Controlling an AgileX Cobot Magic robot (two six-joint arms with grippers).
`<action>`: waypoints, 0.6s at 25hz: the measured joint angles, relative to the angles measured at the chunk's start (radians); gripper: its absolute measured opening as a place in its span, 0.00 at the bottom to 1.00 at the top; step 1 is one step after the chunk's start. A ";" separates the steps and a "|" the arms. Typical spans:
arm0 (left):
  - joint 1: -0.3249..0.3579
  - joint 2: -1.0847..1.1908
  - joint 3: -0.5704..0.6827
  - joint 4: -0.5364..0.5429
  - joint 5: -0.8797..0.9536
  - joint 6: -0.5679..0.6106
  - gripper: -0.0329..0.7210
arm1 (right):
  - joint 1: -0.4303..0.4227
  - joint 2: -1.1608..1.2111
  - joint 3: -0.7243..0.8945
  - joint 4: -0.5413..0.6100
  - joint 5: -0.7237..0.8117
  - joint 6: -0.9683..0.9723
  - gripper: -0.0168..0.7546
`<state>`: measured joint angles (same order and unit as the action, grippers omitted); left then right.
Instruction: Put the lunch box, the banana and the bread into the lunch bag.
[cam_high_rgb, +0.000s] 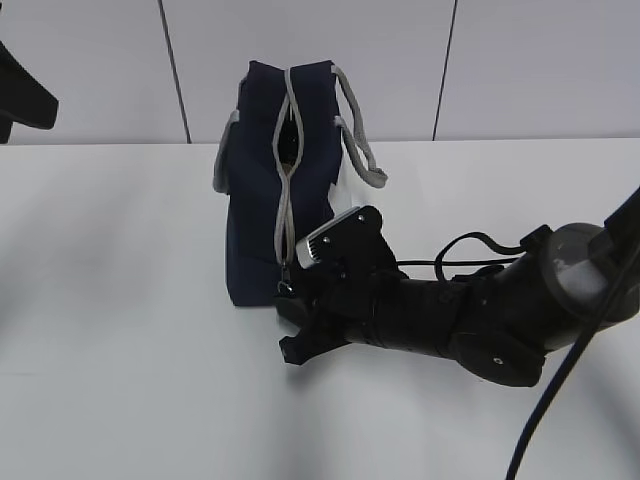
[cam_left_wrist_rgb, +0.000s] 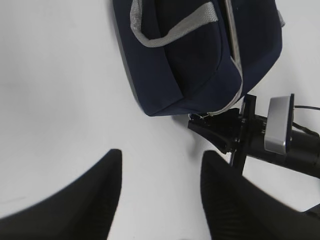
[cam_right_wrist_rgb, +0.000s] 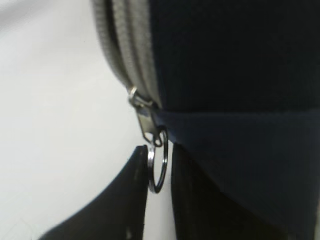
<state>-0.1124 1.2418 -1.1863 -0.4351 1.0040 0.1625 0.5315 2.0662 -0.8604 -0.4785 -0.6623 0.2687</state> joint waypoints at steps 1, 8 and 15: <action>0.000 0.000 0.000 0.000 0.000 0.000 0.53 | 0.000 0.000 0.000 0.000 0.000 0.000 0.15; 0.000 0.000 0.000 0.000 0.000 0.000 0.53 | 0.000 -0.007 0.007 -0.012 0.004 0.000 0.00; 0.000 0.000 0.000 0.000 0.000 0.000 0.53 | 0.000 -0.071 0.034 -0.016 0.019 0.000 0.00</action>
<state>-0.1124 1.2418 -1.1863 -0.4351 1.0040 0.1625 0.5315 1.9954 -0.8261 -0.4947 -0.6436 0.2687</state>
